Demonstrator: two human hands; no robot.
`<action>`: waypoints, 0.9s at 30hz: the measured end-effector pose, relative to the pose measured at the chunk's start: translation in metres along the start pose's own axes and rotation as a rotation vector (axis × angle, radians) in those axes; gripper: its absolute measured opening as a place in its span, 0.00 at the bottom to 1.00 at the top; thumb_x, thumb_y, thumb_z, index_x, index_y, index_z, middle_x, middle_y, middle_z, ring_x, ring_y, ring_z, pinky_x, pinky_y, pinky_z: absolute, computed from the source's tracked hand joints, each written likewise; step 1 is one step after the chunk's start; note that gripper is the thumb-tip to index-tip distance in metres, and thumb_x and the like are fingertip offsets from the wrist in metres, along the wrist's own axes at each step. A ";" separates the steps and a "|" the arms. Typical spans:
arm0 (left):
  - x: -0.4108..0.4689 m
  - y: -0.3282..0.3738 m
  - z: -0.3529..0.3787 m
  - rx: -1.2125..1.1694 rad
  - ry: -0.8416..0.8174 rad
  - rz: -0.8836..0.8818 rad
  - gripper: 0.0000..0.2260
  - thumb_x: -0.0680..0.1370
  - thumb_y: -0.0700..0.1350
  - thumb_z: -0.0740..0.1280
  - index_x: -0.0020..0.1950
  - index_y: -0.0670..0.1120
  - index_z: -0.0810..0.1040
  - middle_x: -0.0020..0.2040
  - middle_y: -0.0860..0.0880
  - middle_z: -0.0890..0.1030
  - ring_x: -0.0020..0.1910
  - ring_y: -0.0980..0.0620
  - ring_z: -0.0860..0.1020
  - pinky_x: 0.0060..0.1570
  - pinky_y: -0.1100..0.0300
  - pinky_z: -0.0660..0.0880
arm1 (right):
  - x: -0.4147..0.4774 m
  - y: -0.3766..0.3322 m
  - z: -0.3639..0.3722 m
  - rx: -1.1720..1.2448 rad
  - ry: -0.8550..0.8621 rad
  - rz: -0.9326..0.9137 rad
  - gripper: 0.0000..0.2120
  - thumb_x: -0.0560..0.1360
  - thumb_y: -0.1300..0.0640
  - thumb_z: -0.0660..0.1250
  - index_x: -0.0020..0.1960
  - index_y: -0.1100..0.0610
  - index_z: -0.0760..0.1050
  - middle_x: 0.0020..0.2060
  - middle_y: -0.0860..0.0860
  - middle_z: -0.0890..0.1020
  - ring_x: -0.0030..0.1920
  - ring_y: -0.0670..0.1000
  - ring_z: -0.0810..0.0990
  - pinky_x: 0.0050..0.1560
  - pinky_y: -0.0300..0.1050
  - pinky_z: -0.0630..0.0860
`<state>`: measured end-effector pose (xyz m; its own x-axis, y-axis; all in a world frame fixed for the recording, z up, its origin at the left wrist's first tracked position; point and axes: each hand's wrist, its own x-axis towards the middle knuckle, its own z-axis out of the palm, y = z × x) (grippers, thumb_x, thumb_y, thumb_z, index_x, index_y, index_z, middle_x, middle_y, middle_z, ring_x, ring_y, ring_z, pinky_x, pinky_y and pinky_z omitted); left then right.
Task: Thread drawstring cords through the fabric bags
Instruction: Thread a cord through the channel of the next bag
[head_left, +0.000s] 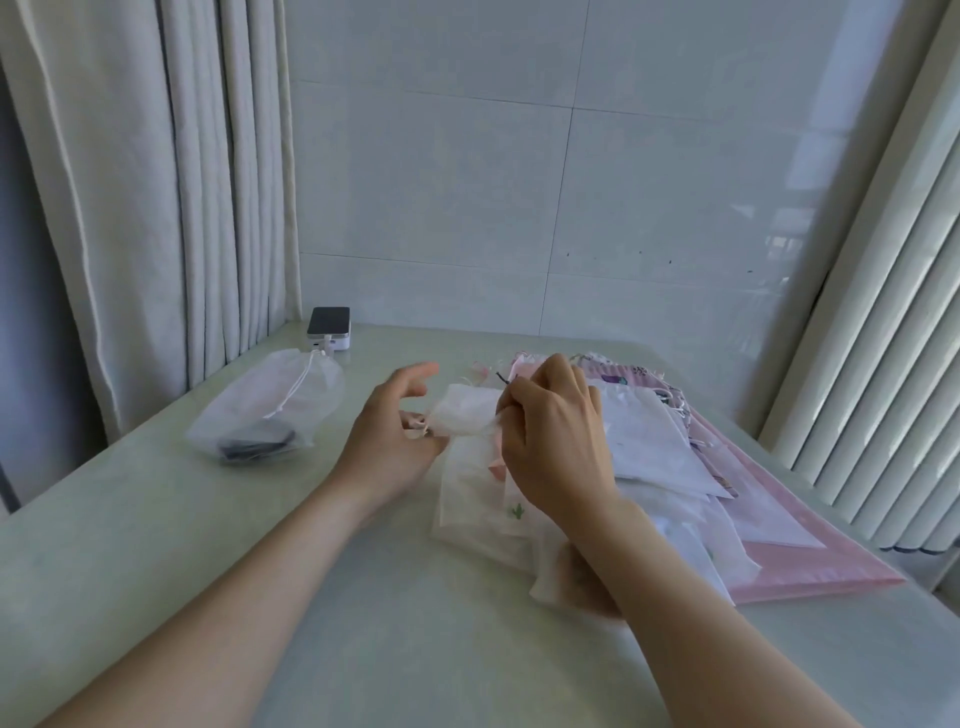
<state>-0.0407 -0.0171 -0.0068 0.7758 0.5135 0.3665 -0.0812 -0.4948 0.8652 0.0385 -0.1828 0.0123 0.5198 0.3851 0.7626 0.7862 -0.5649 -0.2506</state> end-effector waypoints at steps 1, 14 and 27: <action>0.000 -0.003 -0.002 0.048 -0.005 0.067 0.29 0.74 0.38 0.78 0.71 0.57 0.76 0.65 0.53 0.75 0.52 0.55 0.81 0.49 0.68 0.76 | 0.000 0.000 0.000 0.023 0.026 -0.024 0.08 0.75 0.60 0.61 0.41 0.55 0.78 0.43 0.51 0.70 0.45 0.56 0.71 0.49 0.55 0.70; -0.004 -0.001 -0.028 0.834 0.306 0.320 0.16 0.68 0.35 0.73 0.52 0.50 0.83 0.47 0.51 0.82 0.39 0.39 0.81 0.35 0.56 0.71 | -0.003 -0.008 -0.003 0.024 -0.167 0.008 0.24 0.75 0.59 0.68 0.71 0.50 0.71 0.52 0.50 0.79 0.51 0.58 0.79 0.49 0.50 0.71; -0.007 0.005 -0.018 0.871 0.118 0.278 0.12 0.80 0.40 0.63 0.57 0.54 0.80 0.49 0.51 0.83 0.45 0.41 0.80 0.40 0.54 0.73 | -0.007 -0.032 0.000 0.342 -0.183 0.277 0.08 0.75 0.49 0.71 0.53 0.48 0.83 0.34 0.42 0.84 0.39 0.42 0.83 0.47 0.46 0.81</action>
<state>-0.0579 -0.0102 0.0009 0.7262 0.3418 0.5965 0.2817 -0.9394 0.1953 0.0098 -0.1678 0.0153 0.7518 0.3932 0.5293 0.6584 -0.4035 -0.6354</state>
